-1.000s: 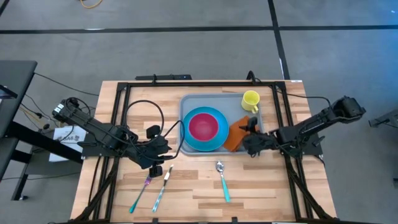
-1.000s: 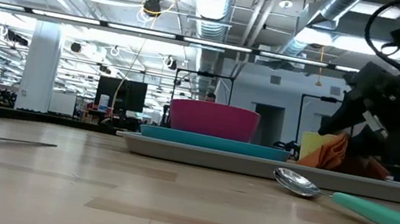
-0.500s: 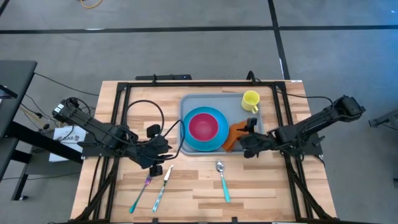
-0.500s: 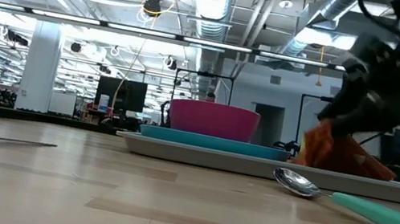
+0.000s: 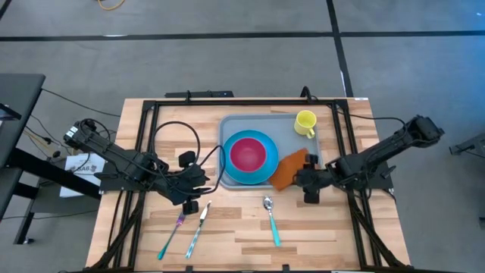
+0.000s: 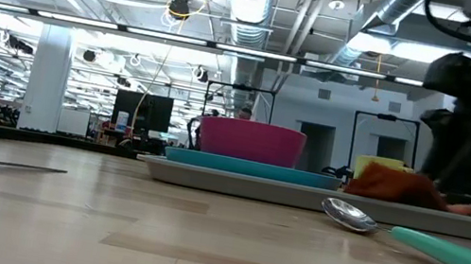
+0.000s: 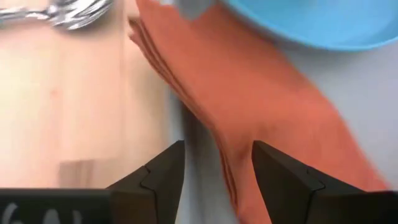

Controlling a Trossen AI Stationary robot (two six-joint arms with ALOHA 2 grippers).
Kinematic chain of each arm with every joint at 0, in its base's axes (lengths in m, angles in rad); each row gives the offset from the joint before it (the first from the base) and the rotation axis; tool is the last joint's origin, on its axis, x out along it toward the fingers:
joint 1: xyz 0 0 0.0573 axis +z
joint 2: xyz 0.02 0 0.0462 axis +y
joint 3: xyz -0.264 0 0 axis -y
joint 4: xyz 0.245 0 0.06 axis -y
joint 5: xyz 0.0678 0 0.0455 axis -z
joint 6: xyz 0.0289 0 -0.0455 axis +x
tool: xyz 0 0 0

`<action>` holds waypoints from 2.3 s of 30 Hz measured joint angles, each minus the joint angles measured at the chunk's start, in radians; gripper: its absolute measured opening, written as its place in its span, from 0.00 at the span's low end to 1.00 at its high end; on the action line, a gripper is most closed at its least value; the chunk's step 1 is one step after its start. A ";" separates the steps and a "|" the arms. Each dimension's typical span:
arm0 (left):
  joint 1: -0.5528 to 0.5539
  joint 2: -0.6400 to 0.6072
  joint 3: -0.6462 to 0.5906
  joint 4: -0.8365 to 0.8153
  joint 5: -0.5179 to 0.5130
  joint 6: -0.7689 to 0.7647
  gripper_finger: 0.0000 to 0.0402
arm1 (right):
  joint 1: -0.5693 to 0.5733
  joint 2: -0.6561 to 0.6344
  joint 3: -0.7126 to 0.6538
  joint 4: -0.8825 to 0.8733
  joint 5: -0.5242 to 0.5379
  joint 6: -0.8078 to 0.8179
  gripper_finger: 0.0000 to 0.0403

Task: Set up tray
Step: Put the orange napkin on top of the gray tray to the right of the blue plate

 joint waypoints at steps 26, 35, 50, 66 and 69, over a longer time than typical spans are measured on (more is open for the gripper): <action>0.000 0.000 0.000 0.000 -0.026 0.014 0.31 | 0.078 -0.002 0.000 -0.328 0.146 0.483 0.24; 0.000 0.000 0.000 0.000 -0.028 0.015 0.31 | 0.045 -0.002 0.000 -0.268 0.125 0.690 0.04; 0.000 0.000 0.000 -0.001 -0.059 0.030 0.31 | -0.079 0.083 -0.001 -0.238 0.123 0.768 0.00; 0.002 0.000 -0.068 0.001 -0.066 0.035 0.31 | -0.238 0.254 -0.001 -0.218 0.271 0.411 0.00; 0.002 0.000 -0.068 0.001 -0.060 0.035 0.31 | -0.271 0.262 -0.001 -0.200 0.284 0.273 0.00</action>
